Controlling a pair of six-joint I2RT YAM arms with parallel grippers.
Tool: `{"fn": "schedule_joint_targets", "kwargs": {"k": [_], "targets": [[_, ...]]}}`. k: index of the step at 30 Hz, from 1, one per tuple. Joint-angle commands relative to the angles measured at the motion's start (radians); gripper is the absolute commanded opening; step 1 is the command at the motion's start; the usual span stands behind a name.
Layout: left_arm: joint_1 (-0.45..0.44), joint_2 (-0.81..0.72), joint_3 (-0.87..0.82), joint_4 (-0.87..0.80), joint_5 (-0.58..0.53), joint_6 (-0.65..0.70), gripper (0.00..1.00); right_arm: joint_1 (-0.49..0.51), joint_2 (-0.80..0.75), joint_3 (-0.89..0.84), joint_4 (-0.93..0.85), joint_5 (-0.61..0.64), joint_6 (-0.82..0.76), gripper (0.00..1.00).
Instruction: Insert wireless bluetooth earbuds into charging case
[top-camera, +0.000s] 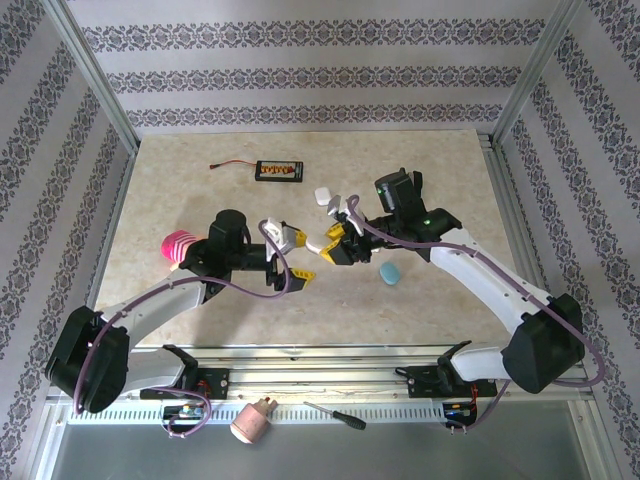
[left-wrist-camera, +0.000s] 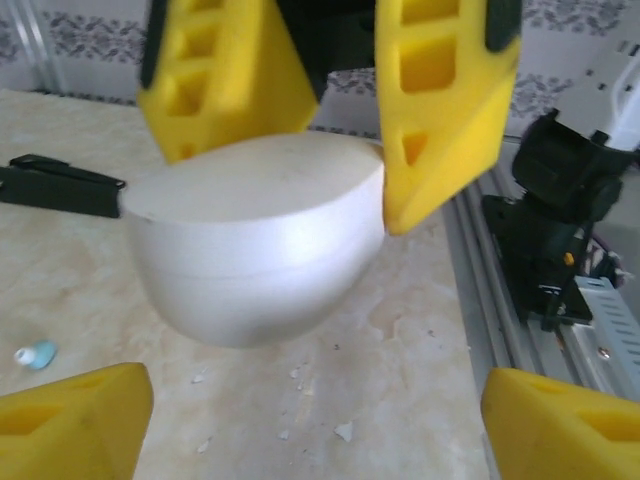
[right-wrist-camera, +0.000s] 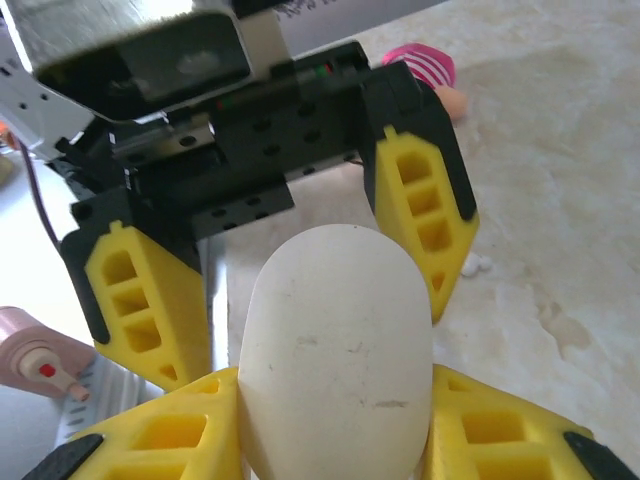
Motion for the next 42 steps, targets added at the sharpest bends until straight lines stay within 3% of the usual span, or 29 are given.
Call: {"fn": "schedule_joint_targets", "kwargs": {"k": [1, 6, 20, 29, 42], "targets": [[-0.017, 0.008, 0.03, 0.072, 0.095, -0.001, 0.8, 0.002, -0.018, 0.031, -0.015, -0.087, -0.028, 0.32], [-0.018, 0.014, 0.011, 0.19, 0.117, -0.086, 0.7, 0.006, -0.008, 0.033, -0.018, -0.11, -0.037, 0.32], [-0.019, 0.031, 0.025, 0.24, 0.132, -0.148, 0.59, 0.004, 0.022, 0.019, -0.029, -0.125, -0.073, 0.31], [-0.019, 0.059, 0.037, 0.299, 0.174, -0.203, 0.45, -0.004, 0.015, 0.006, -0.022, -0.108, -0.094, 0.31], [-0.019, 0.083, 0.048, 0.333, 0.194, -0.242, 0.5, -0.004, 0.007, -0.009, -0.007, -0.067, -0.125, 0.31]]}}
